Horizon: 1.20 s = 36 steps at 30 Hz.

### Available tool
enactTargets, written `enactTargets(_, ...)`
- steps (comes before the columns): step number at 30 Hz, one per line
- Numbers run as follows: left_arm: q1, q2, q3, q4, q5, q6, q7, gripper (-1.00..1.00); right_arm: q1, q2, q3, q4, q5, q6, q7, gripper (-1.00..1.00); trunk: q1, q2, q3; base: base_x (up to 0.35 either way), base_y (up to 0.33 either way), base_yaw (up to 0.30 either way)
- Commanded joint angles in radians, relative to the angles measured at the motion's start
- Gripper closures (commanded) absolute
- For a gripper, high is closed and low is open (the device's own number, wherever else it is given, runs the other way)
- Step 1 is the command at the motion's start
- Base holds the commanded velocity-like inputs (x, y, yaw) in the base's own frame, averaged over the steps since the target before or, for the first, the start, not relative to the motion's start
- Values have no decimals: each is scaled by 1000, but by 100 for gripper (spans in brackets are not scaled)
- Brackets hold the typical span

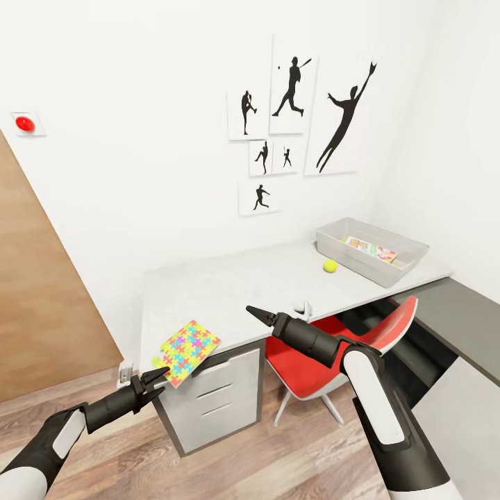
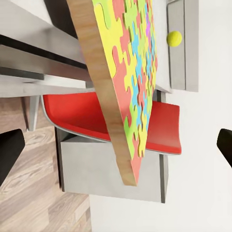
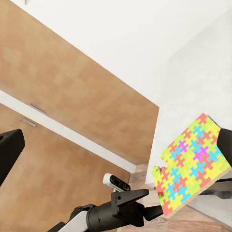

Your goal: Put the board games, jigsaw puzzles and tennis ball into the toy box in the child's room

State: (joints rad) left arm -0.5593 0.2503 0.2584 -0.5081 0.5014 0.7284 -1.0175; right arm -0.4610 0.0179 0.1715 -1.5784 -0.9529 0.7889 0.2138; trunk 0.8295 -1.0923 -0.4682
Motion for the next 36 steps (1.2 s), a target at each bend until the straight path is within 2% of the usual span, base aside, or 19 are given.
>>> enactTargets(1,-1,0,1,0,3,6,-1,-100,-1,1,-1,0,3,4,4,-100,0,-1,-1,0,0,0)
enactTargets(15,-1,0,1,0,3,6,-1,-100,-1,1,-1,0,3,4,5,-100,0,-1,-1,0,-76,0)
enactTargets(36,-1,0,1,0,3,4,-1,-100,-1,1,0,0,3,4,6,-100,0,-1,-1,19,-5,0)
